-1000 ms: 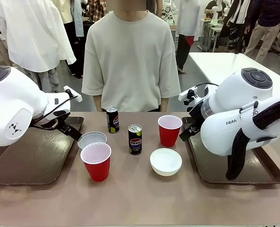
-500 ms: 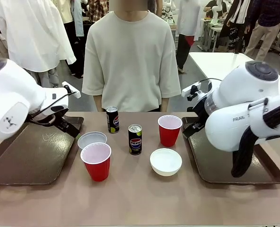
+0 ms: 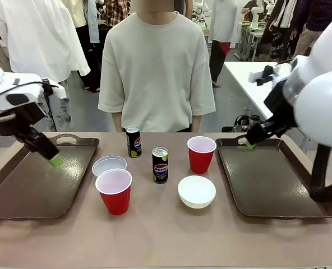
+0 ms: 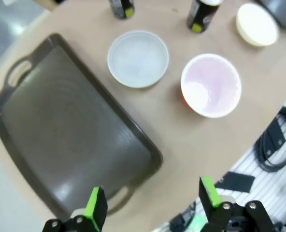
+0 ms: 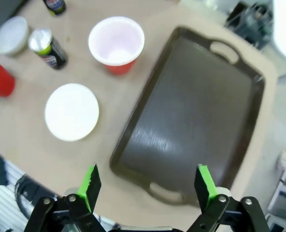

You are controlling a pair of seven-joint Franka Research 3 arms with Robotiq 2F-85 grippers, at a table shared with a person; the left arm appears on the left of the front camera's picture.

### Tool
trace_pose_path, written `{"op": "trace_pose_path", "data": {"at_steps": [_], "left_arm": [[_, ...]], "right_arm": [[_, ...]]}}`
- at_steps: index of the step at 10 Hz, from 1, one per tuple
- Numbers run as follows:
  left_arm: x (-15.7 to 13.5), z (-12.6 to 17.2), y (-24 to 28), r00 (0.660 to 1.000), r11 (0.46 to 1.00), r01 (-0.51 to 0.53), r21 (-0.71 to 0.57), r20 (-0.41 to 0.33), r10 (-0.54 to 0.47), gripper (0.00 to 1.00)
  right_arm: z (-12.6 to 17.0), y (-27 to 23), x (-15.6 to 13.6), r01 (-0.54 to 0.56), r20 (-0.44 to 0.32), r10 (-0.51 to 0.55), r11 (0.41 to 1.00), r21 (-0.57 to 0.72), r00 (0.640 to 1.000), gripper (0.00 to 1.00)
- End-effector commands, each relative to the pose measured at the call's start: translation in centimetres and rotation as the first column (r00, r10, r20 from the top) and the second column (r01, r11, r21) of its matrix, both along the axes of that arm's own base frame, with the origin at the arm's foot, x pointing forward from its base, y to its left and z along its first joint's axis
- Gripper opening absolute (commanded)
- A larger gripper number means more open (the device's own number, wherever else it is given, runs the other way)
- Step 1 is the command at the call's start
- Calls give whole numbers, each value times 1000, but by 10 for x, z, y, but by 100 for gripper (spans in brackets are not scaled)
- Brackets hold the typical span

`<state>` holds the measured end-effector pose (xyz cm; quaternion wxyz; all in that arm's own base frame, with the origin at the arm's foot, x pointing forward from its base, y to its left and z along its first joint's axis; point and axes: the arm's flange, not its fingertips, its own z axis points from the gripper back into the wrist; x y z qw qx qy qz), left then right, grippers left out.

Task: Prepare tableware on both trays.
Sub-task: Pick up a Picnic Bowl from the table and place it on a Handle tray.

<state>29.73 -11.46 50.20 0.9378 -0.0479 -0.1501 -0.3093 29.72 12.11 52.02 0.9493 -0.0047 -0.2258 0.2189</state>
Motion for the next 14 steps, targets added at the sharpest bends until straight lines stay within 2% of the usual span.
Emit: {"op": "trace_pose_path", "data": {"at_steps": [1,2,3,4,5,6,8,9,10,12,14], "left_arm": [[14,-11,-8,1000,1000,2,11,23,-2,100],[14,-11,-8,1000,1000,2,11,23,-2,100],[14,-11,-8,1000,1000,2,11,23,-2,100],[0,0,-2,1000,1000,1,4,8,-1,100],[11,3,11,996,990,37,-136,-78,-48,100],[13,12,40,984,948,52,-314,-147,-102,100],[11,-5,76,941,875,50,-481,-271,-203,100],[14,-12,102,926,834,-12,-552,-322,-200,100],[18,-24,124,916,784,-72,-616,-352,-192,100],[25,-43,154,912,694,-230,-682,-400,-91,100],[23,-46,186,916,585,-342,-736,-400,32,100]], "right_arm": [[-108,-30,-82,93,110,-80,989,-117,991,100],[0,0,0,0,0,0,1000,0,1000,100],[10,-1,-10,23,28,-22,999,-33,999,100],[0,17,25,-13,-77,19,997,74,997,100],[0,20,36,-20,-165,63,968,249,984,100],[-1,2,33,33,-270,79,922,386,960,100],[-16,-55,7,124,-431,143,837,533,891,100],[-26,-82,-11,184,-450,131,786,590,883,100],[-36,-111,-23,252,-451,107,705,663,886,100],[-50,-130,-39,284,-457,120,638,715,881,100],[-58,-146,-49,306,-432,90,579,755,897,100]]}}
